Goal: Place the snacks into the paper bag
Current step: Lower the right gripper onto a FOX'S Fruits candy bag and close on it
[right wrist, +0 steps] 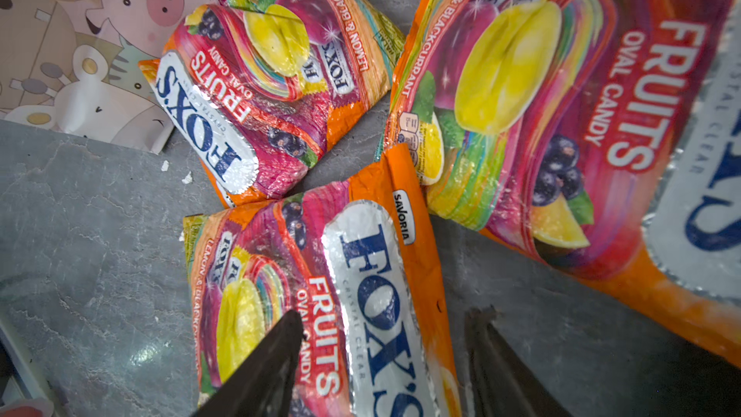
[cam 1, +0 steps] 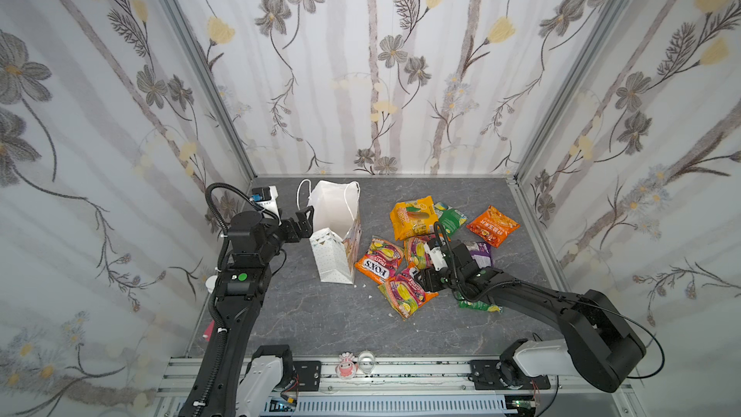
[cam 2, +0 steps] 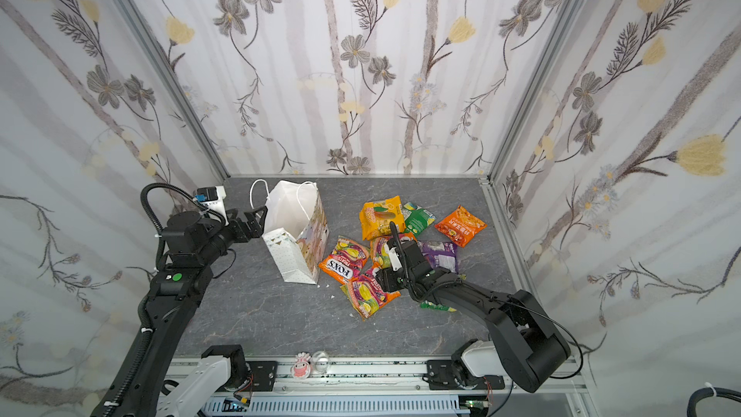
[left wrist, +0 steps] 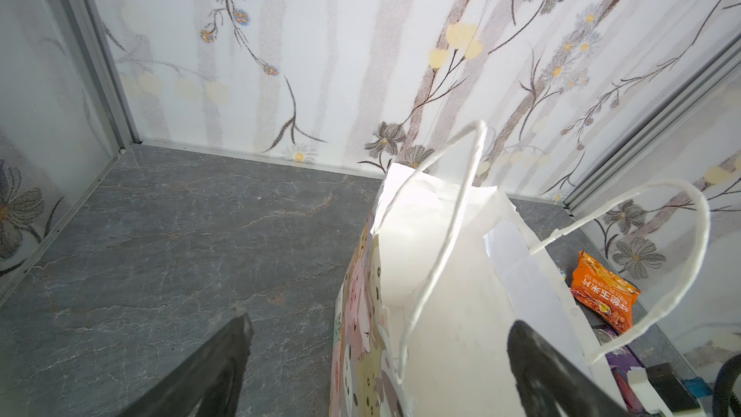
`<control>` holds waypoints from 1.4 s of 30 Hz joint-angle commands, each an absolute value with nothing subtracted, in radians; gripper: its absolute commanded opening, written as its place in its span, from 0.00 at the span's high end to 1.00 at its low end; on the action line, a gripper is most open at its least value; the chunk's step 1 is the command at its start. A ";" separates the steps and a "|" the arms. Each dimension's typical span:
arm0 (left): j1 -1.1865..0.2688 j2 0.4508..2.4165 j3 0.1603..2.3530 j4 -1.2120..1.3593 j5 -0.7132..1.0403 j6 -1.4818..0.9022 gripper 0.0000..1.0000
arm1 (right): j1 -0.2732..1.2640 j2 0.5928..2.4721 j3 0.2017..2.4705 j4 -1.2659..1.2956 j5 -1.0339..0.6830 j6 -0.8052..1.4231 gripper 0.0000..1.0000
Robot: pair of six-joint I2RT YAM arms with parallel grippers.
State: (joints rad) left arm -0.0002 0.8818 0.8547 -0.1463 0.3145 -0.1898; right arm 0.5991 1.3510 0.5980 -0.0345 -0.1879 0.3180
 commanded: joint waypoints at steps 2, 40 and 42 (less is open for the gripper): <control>0.002 0.883 0.870 -0.124 0.309 -0.179 0.00 | 0.579 1.325 0.589 -0.082 -0.191 0.298 0.34; 0.001 0.938 0.869 -0.120 0.372 -0.246 0.00 | 0.499 1.406 0.449 0.121 -0.322 0.397 0.74; 0.000 0.938 0.869 -0.126 0.366 -0.240 0.00 | 0.500 1.407 0.454 0.118 -0.320 0.399 0.85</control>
State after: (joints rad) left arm -0.0002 0.9390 0.8719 -0.1608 0.3641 -0.2394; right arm 0.5003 1.4025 0.4469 0.1410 -0.3470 0.3771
